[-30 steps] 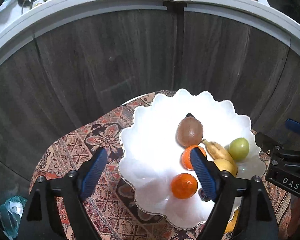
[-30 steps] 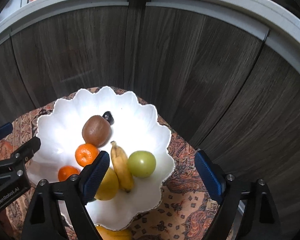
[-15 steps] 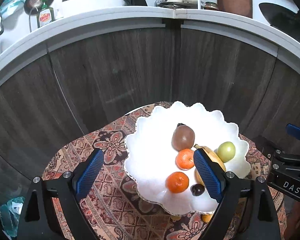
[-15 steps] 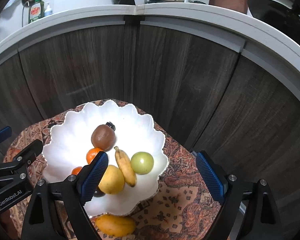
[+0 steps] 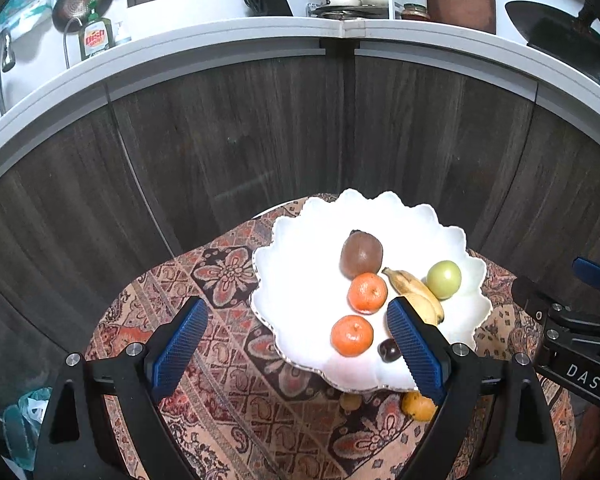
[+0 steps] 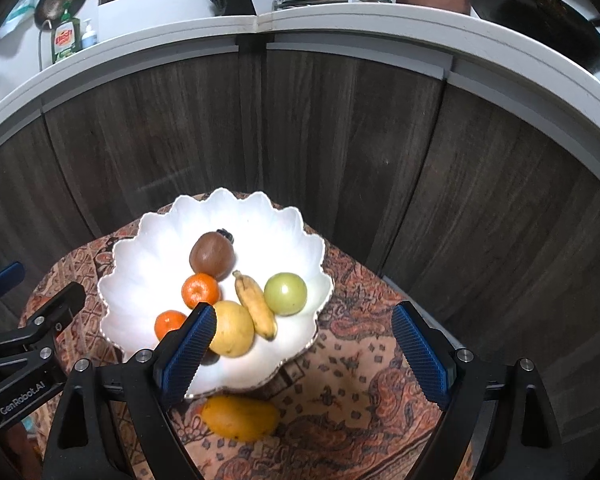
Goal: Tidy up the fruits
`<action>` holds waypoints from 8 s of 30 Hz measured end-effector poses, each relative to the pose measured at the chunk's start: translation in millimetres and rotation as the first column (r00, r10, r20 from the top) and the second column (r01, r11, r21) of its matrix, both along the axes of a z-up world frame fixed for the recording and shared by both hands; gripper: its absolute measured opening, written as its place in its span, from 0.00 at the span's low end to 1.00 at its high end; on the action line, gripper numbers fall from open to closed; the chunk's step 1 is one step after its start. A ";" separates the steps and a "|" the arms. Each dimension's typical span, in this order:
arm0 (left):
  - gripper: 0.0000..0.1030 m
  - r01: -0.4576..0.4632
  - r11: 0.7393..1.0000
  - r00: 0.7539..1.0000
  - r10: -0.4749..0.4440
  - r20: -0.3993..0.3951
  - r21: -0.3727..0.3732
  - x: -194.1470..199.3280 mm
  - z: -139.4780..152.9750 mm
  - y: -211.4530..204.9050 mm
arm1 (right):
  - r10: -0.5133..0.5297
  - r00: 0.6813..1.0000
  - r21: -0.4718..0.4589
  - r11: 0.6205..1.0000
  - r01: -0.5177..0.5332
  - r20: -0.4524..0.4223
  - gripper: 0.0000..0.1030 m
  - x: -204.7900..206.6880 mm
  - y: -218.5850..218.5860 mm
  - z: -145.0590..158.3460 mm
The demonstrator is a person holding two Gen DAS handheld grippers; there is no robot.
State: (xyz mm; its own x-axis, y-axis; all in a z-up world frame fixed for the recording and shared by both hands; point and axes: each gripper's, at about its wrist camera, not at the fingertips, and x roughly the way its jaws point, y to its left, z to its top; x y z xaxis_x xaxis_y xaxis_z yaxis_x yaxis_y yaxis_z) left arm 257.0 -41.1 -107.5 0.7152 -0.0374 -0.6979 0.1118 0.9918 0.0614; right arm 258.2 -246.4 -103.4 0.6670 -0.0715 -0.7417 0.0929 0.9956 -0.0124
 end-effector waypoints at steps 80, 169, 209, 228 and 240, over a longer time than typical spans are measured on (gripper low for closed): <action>0.85 0.031 0.999 0.987 -0.029 -0.160 0.011 -25.1 -119.7 -7.5 | -0.004 0.983 0.024 1.000 0.009 -0.184 0.76 -33.3 -0.1 -113.4; 0.23 0.093 0.995 0.989 -0.096 -0.114 -0.026 69.9 -63.9 -14.5 | 0.027 0.998 0.058 0.998 -0.024 -0.048 0.76 53.4 9.2 -48.9; 0.90 -0.045 0.998 0.999 0.044 0.017 0.041 -45.9 24.7 15.1 | 0.034 0.994 0.038 0.999 -0.038 0.105 0.91 -45.4 25.7 41.9; 0.93 -0.079 0.997 0.996 0.078 0.036 0.022 -128.1 53.4 33.2 | 0.047 0.984 0.016 0.999 -0.051 0.172 0.91 -125.5 34.2 80.7; 0.93 -0.101 0.995 0.993 0.100 0.062 0.009 -161.3 67.2 41.9 | 0.056 0.982 0.021 0.998 -0.061 0.181 0.91 -159.3 39.1 87.9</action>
